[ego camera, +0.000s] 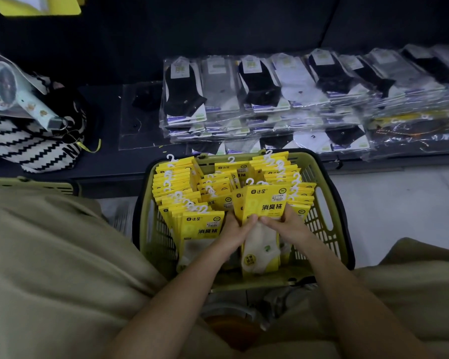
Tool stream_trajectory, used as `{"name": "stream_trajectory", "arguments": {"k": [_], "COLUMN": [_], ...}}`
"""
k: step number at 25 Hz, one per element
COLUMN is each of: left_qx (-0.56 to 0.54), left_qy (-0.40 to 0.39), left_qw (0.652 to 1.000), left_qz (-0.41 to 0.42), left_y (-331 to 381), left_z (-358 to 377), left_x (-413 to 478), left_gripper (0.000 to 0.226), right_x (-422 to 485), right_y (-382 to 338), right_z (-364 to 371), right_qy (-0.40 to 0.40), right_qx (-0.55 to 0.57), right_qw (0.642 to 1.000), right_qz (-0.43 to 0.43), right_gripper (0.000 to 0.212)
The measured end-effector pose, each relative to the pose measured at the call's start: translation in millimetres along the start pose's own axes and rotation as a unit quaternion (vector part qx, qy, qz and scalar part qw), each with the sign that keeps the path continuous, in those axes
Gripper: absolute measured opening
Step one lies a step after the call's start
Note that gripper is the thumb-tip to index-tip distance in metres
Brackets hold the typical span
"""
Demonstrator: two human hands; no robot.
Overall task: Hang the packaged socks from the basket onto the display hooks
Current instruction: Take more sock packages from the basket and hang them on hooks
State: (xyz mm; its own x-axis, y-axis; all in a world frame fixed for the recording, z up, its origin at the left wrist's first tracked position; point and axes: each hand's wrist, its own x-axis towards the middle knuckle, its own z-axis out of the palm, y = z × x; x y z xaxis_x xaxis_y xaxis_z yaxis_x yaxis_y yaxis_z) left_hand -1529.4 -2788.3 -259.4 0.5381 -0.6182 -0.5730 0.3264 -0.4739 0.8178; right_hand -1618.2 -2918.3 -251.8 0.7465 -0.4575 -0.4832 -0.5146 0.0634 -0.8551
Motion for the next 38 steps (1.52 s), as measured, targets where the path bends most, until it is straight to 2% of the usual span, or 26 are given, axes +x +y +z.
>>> {"name": "stream_trajectory", "arguments": {"k": [3, 7, 9, 13, 16, 18, 21, 24, 33, 36, 38], "left_qx": [0.037, -0.069, -0.111, -0.159, -0.207, -0.215, -0.203, -0.178, -0.108, -0.079, -0.049], "left_qy": [0.032, 0.091, 0.087, 0.091, 0.055, 0.059, 0.080, 0.082, 0.143, 0.155, 0.156], "left_qw": [0.999, 0.991, 0.987, 0.980, 0.970, 0.964, 0.960, 0.959, 0.932, 0.926, 0.922], "left_qz": [-0.018, 0.064, 0.077, 0.078, 0.116, 0.145, 0.176, 0.205, 0.315, 0.336, 0.351], "left_y": [-5.6, 31.0, 60.0, 105.0, 127.5, 144.7, 172.0, 196.8, 257.3, 276.5, 288.6], "left_z": [-2.6, -17.7, -30.8, -59.9, -81.1, -95.0, -114.2, -132.1, -165.0, -177.1, -186.1], "left_x": [3.2, 0.7, 0.6, -13.0, -30.4, -39.5, -48.8, -58.4, -82.9, -92.5, -97.0], "left_gripper": [0.058, 0.047, 0.048, 0.065, 0.065, 0.065, 0.050, 0.033, 0.045, 0.061, 0.059], "right_x": [4.0, 7.9, 9.6, 3.3, 2.6, 1.6, -1.4, -7.4, -14.6, -19.6, -27.1], "right_y": [-1.1, -35.6, -64.9, -122.4, -158.8, -181.9, -213.5, -243.9, -321.0, -370.3, -406.3], "right_z": [1.4, 3.4, 1.4, 1.7, 8.1, 13.4, 15.6, 14.8, 17.7, 6.1, -1.2], "right_qy": [0.050, 0.126, 0.119, 0.074, 0.056, 0.089, 0.107, 0.092, 0.042, 0.094, 0.116], "right_qx": [-0.055, 0.039, 0.052, 0.067, 0.054, 0.086, 0.131, 0.096, 0.025, 0.024, -0.073], "right_qw": [0.997, 0.991, 0.989, 0.986, 0.985, 0.980, 0.973, 0.972, 0.958, 0.927, 0.897], "right_qz": [0.000, -0.031, -0.071, -0.133, -0.156, -0.156, -0.159, -0.194, -0.283, -0.363, -0.420], "right_gripper": [0.050, 0.048, 0.038, 0.020, 0.027, 0.030, 0.014, 0.006, 0.010, 0.017, 0.011]}}
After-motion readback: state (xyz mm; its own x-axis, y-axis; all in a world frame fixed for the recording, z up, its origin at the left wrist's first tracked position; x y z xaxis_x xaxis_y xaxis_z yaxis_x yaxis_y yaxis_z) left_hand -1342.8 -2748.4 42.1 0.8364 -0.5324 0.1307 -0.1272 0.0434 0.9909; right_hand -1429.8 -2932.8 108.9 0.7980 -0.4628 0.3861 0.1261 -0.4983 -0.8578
